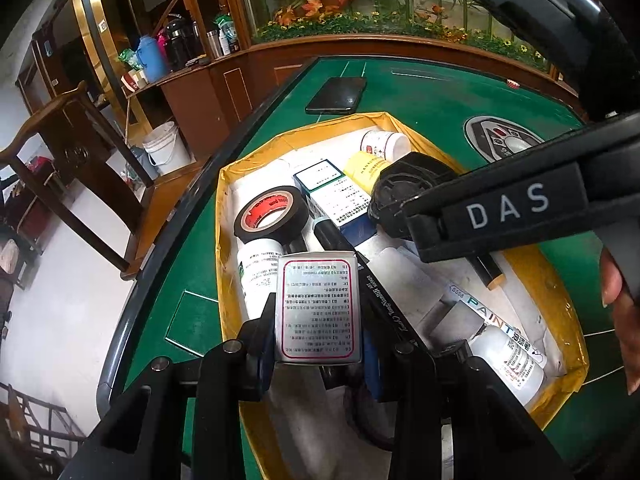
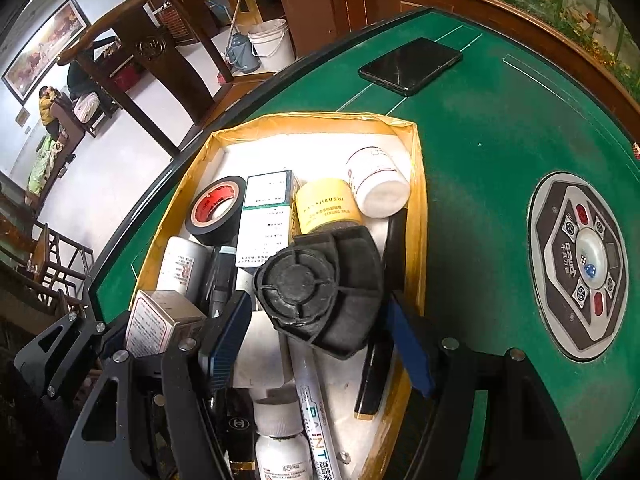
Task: Organize rigid objects
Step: 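Open the left tool to drop the white box into the tray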
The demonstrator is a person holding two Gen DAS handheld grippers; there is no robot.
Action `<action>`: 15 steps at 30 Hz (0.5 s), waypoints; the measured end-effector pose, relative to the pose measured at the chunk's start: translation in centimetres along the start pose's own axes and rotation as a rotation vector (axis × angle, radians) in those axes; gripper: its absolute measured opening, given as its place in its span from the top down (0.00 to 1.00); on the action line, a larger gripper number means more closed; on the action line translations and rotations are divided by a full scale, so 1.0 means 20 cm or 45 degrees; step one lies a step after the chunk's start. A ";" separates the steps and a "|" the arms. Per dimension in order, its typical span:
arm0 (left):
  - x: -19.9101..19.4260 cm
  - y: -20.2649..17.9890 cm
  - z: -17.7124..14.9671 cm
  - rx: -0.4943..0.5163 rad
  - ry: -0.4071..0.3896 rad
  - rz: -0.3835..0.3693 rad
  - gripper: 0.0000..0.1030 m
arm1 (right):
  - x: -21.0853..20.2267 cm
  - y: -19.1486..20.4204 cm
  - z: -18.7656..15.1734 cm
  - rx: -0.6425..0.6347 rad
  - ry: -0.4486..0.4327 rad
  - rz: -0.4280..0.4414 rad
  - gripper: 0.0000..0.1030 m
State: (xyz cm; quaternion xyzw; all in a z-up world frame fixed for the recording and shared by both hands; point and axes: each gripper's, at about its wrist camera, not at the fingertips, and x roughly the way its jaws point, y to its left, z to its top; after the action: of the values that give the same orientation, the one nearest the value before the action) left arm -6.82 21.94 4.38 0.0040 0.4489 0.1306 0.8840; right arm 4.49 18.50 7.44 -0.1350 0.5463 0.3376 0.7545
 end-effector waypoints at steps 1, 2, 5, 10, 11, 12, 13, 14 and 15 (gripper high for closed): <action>0.00 0.00 0.00 -0.001 0.000 0.002 0.64 | -0.01 0.00 0.00 0.002 0.002 0.010 0.33; -0.01 -0.01 0.00 -0.006 0.002 0.004 0.64 | -0.01 0.00 0.00 0.004 0.002 0.017 0.33; -0.02 -0.01 0.00 -0.026 0.003 0.019 0.56 | -0.05 0.00 -0.02 -0.004 -0.018 0.024 0.33; -0.10 0.00 -0.01 -0.093 -0.058 0.022 0.32 | -0.18 -0.02 -0.06 -0.008 -0.087 0.038 0.28; -0.14 0.00 -0.02 -0.104 -0.087 0.023 0.27 | -0.21 -0.03 -0.08 -0.004 -0.102 0.043 0.27; -0.16 -0.01 -0.02 -0.105 -0.104 0.021 0.24 | -0.24 -0.04 -0.10 0.003 -0.120 0.043 0.26; -0.18 -0.01 -0.03 -0.104 -0.116 0.019 0.22 | -0.27 -0.06 -0.12 0.013 -0.138 0.041 0.24; -0.21 -0.02 -0.03 -0.107 -0.132 0.014 0.18 | -0.29 -0.08 -0.14 0.021 -0.148 0.044 0.23; -0.23 -0.02 -0.04 -0.116 -0.146 0.005 0.17 | -0.32 -0.10 -0.17 0.026 -0.163 0.050 0.23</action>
State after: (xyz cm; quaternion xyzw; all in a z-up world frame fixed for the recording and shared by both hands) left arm -9.97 20.47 7.51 -0.0280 0.3911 0.1520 0.9073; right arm 2.13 12.84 11.77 -0.0947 0.5028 0.3545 0.7826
